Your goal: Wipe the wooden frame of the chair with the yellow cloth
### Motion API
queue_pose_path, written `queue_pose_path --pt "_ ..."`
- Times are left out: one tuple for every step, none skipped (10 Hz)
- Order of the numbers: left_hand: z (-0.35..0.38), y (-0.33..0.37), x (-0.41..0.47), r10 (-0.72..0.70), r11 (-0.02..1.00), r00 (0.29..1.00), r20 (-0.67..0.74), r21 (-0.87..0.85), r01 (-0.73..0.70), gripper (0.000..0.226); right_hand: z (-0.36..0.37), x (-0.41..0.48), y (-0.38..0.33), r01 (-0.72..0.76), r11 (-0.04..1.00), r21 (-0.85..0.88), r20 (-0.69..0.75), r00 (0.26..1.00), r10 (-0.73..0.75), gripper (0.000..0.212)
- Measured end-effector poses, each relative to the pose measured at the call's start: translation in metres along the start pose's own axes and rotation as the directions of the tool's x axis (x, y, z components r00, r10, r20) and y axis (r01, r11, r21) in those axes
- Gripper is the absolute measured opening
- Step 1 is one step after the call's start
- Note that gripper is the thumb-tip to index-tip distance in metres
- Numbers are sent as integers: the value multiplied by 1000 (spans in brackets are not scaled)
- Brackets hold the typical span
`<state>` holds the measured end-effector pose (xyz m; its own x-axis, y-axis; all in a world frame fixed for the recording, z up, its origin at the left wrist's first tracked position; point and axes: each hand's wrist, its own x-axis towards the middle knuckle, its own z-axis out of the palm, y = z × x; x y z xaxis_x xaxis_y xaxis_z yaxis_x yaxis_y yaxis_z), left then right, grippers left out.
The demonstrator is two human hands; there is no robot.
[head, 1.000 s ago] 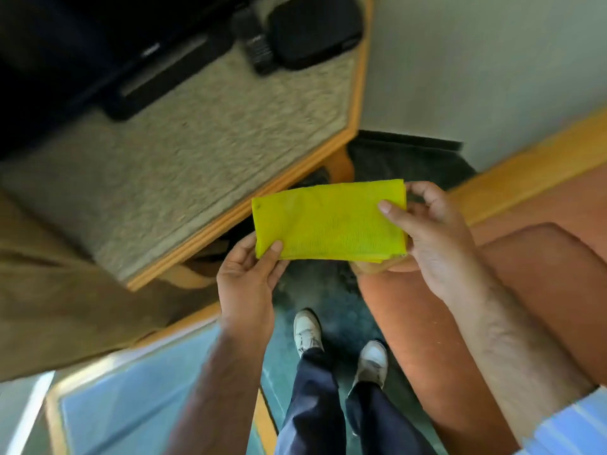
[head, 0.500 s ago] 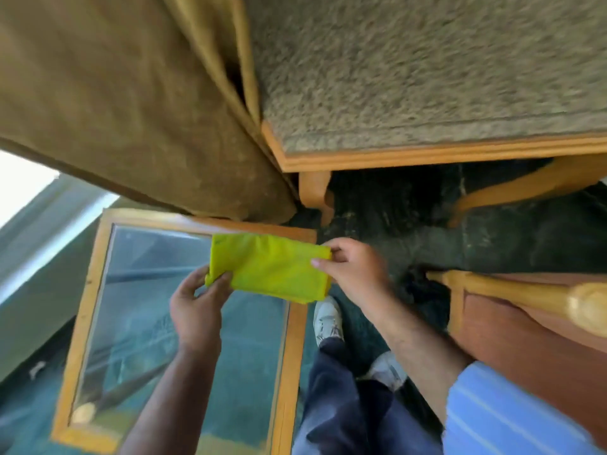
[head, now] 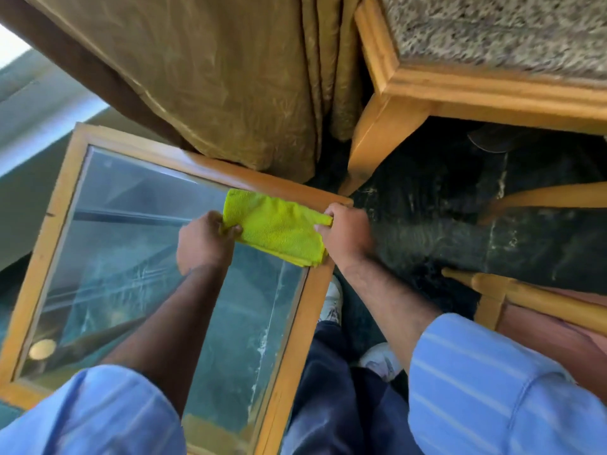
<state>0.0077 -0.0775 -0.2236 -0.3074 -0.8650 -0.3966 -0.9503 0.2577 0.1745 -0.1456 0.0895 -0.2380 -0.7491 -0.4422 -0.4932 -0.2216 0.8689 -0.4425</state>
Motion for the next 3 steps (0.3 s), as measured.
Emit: queue_pose_path --pt "-3 0 -6 163 967 986 -28 204 -154 49 -4 -7 -7 85 964 -251 -121 986 -119 53" --pt "-18 6 -23 367 894 929 -45 292 -339 80 -21 -22 -26 289 868 -405 -156 913 -377 88" --pt "-38 14 -44 483 848 871 -90 295 -440 88 -32 -41 -45 395 811 -431 -131 862 -490 92"
